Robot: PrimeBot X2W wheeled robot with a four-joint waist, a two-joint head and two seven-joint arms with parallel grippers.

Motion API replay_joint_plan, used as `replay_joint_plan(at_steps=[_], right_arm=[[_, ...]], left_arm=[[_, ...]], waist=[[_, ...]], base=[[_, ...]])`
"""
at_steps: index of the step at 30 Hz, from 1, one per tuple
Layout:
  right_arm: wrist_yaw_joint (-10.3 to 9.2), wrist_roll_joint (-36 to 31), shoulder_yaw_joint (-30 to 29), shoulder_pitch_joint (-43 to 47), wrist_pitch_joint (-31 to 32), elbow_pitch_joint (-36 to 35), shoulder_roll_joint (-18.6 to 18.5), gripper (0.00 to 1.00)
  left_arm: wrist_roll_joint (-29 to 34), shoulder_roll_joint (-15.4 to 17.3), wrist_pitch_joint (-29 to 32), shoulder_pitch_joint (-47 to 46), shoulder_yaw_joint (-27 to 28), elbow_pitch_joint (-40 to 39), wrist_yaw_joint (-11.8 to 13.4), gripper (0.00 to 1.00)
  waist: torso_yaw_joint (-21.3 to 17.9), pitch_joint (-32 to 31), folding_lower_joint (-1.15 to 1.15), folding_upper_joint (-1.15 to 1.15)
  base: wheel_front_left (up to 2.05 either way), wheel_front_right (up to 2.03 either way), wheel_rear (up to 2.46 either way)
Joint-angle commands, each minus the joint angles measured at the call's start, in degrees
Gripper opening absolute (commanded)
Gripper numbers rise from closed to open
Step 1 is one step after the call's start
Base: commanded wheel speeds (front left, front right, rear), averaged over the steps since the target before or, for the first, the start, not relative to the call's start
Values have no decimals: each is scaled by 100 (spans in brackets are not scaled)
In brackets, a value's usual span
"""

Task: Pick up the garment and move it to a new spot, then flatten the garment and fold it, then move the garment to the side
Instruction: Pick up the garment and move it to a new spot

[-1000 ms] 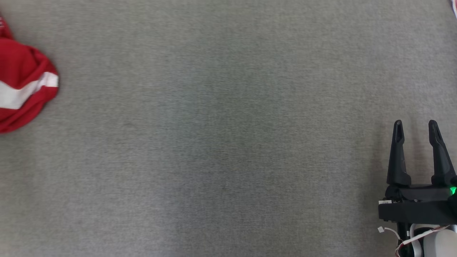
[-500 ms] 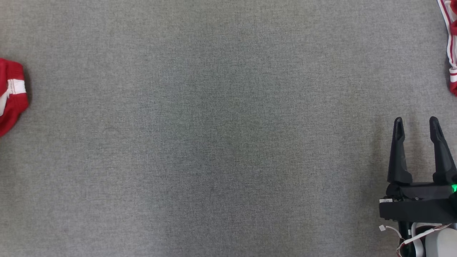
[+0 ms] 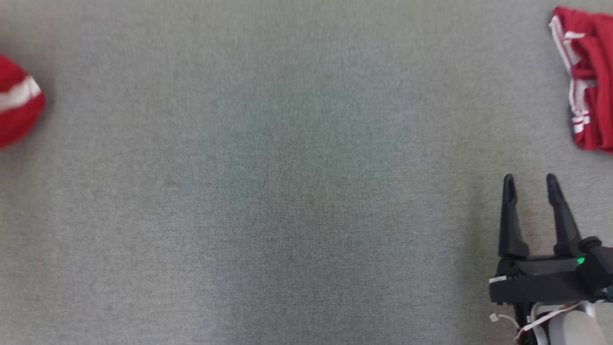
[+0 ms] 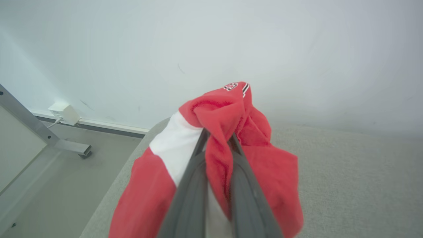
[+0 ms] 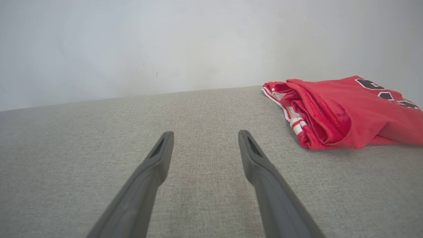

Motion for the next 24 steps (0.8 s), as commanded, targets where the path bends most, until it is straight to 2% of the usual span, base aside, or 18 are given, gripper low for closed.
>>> replay_joint_plan(at_steps=[1,10,15,24], right_arm=[[-17,71,32,29,-38,60,27,100],[-17,274,126,102,-79,363,88,100],[-17,472,187,135,-82,355,108,100],[-17,863,349,239,-76,390,109,100]], left_arm=[[47,54,-72,-120,-54,-136,14,0],[48,-21,-2,-573,-537,-1455,14,0],[6,-205,333,-745,-771,-2402,28,0],[-199,-951,719,-399,-1185,-3581,234,0]], waist=[[-60,-321,1,0],[-456,-728,1,0],[-888,-832,1,0],[-1624,-888,1,0]], base=[[0,0,0],[0,0,0],[0,0,0],[0,0,0]])
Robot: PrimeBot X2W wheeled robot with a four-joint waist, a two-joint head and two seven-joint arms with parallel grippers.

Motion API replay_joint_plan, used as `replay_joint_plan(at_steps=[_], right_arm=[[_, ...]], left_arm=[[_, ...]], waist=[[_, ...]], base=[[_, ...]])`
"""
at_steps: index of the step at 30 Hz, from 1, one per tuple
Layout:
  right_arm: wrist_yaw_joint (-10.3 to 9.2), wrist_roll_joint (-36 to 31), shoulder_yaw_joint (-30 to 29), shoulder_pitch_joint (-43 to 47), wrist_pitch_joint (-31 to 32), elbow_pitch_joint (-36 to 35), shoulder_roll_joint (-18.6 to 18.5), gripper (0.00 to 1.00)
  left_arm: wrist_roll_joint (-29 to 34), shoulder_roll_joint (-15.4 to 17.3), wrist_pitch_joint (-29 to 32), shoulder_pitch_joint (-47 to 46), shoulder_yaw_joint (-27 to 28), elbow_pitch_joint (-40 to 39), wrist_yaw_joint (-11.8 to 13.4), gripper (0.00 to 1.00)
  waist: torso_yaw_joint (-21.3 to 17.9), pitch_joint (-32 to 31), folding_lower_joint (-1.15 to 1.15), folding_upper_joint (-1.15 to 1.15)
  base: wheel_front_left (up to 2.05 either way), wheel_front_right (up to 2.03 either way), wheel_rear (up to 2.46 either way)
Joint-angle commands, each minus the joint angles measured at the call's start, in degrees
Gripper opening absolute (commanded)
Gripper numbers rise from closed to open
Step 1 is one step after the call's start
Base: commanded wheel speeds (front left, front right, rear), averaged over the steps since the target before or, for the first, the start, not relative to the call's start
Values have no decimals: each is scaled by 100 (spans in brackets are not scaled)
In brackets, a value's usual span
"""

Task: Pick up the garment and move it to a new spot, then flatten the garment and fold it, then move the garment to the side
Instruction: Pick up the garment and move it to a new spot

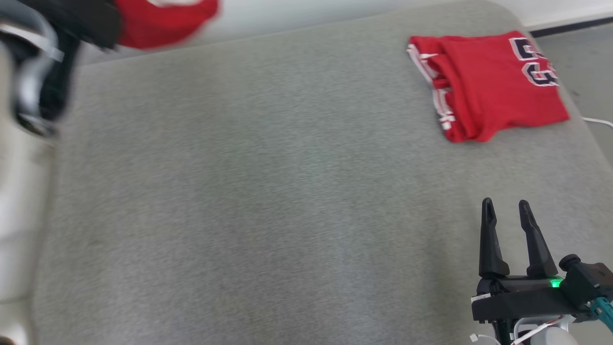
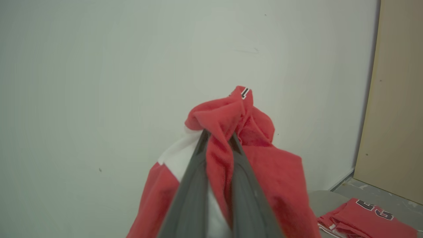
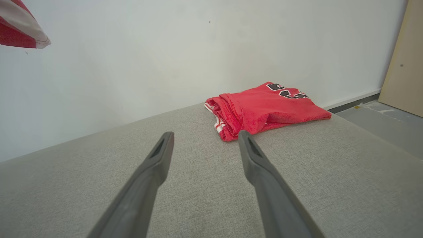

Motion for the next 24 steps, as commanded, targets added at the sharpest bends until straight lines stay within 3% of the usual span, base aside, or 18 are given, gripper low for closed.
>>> replay_joint_plan(at_steps=[1,12,24], right_arm=[[-17,44,33,39,-5,4,12,100],[-17,143,136,18,-6,-16,11,100],[-17,136,250,-46,-6,70,9,100]], left_arm=[[-115,-128,13,251,-39,-77,52,0],[-226,-778,-237,1989,-640,-295,327,0],[-141,-1318,-742,3619,-1456,378,299,0]], waist=[[-390,-87,1,0],[-555,-83,1,0],[-286,-152,1,0]], base=[[0,0,0],[0,0,0],[0,0,0]])
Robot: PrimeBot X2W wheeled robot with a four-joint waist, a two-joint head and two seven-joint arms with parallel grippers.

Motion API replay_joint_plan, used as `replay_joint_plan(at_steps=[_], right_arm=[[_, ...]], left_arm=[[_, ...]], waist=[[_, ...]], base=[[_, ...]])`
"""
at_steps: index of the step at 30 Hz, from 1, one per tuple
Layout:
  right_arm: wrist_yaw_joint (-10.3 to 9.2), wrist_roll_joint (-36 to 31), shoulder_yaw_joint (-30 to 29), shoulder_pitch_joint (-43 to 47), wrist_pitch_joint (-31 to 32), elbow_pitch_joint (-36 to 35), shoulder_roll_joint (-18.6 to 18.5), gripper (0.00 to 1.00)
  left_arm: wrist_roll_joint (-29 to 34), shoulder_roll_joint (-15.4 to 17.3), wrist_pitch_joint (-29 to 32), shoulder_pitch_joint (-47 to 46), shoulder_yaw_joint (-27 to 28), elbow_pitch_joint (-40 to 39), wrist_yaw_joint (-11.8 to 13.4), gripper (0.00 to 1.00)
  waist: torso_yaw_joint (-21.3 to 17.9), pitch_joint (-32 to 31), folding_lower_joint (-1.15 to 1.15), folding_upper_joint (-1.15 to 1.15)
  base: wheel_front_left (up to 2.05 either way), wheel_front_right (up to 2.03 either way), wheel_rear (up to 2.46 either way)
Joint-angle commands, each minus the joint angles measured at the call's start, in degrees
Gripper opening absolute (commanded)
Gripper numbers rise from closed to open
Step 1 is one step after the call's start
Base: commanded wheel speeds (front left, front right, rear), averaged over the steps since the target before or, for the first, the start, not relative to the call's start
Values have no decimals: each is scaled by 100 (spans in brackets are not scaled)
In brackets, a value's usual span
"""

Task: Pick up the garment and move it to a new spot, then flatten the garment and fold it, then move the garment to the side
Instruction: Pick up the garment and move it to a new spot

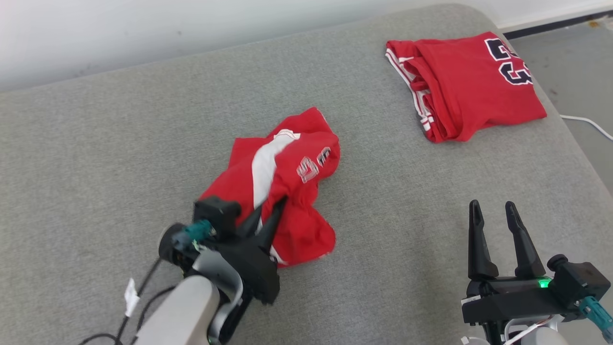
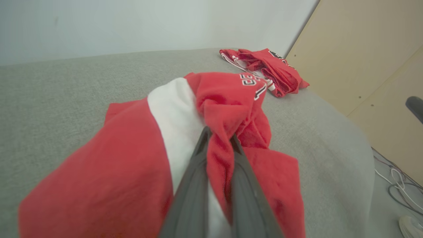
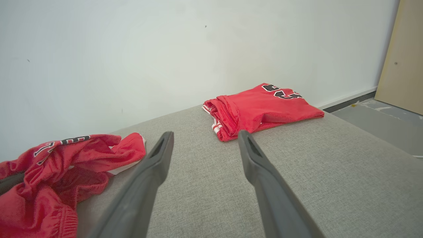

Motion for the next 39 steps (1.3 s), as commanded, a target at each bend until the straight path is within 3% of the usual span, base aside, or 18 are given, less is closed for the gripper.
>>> replay_joint_plan(at_steps=[1,2,3,11,20,25,29,33,39], right_arm=[[-17,-14,2,-22,-6,13,3,100],[-17,-25,16,-17,-6,24,3,100],[-17,-45,18,-7,-6,25,3,100],[-17,-198,-128,218,-6,38,1,100],[-17,-328,-124,429,-6,5,1,100],[-17,-393,-76,513,-5,-35,2,100],[-17,-436,-80,518,-6,-60,2,100],[-17,-455,-92,564,-5,-71,2,100],[-17,-471,-54,639,-5,-76,2,100]], left_arm=[[102,-26,-74,97,-95,140,-33,25],[154,-26,-136,101,-129,201,-19,75],[191,-39,-202,100,-160,255,-22,100],[221,-6,-800,29,-11,218,4,100],[208,551,-1071,503,591,-400,321,100],[303,960,-1115,1009,1112,-858,560,100],[453,1084,-1117,1540,1670,-1359,733,100],[616,999,-1112,2112,2200,-1777,778,100],[894,722,-1112,2849,2676,-2053,582,100]], waist=[[95,-59,0,0],[119,-81,0,0],[152,-114,0,0],[557,-521,0,0],[1075,-930,0,0],[1294,-1051,0,0],[1416,-1088,0,0],[1497,-1109,0,0],[1571,-1131,0,0]], base=[[0,0,0],[0,0,0],[0,0,0],[0,0,0],[0,0,0],[0,0,0],[0,0,0],[0,0,0],[0,0,0]])
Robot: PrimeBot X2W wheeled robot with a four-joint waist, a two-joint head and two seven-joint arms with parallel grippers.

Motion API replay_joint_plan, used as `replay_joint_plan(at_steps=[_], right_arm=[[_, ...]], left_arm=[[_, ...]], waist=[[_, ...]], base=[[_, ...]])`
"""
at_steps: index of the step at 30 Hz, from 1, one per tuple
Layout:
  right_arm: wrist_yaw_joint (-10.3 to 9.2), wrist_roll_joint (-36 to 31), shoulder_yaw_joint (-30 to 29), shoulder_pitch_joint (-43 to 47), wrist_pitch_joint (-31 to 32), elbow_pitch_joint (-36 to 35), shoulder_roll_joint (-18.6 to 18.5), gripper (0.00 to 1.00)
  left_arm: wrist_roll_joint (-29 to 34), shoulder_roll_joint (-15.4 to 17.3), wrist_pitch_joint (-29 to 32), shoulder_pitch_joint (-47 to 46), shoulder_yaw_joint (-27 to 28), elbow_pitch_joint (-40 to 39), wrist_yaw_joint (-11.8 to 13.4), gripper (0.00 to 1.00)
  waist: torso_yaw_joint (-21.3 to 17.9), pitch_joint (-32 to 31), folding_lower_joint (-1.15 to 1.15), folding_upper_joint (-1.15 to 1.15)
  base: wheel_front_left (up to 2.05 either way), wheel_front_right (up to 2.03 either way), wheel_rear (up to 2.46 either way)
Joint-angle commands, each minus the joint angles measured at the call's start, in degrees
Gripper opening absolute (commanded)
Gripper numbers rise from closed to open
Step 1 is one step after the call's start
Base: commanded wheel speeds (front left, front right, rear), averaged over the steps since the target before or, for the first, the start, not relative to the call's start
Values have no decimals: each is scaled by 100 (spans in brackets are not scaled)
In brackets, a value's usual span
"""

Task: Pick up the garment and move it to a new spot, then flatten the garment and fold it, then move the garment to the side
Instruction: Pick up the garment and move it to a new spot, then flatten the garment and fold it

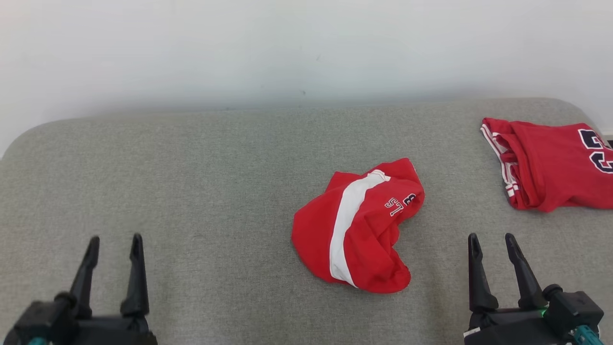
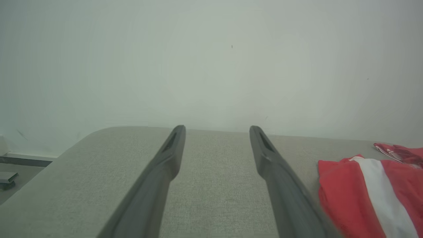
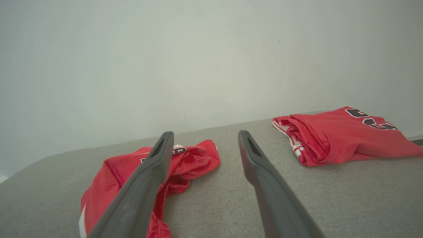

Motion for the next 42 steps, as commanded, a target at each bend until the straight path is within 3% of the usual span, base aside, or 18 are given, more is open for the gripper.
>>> replay_joint_plan(at_steps=[1,8,19,42], right_arm=[[-17,-42,4,67,-3,-7,0,100],[-17,-62,123,263,-3,61,0,100],[-17,-24,189,326,-3,129,0,100],[-17,50,192,216,-3,132,0,100]], left_arm=[[117,-65,-5,125,66,-54,-74,100],[373,-522,-4,549,497,22,-499,100],[772,-952,-5,636,986,148,-893,100],[977,-1204,-5,259,1238,373,-1128,100]], waist=[[24,-7,1,0],[64,-34,1,0],[58,3,1,0],[7,164,1,0]], base=[[0,0,0],[0,0,0],[0,0,0],[0,0,0]])
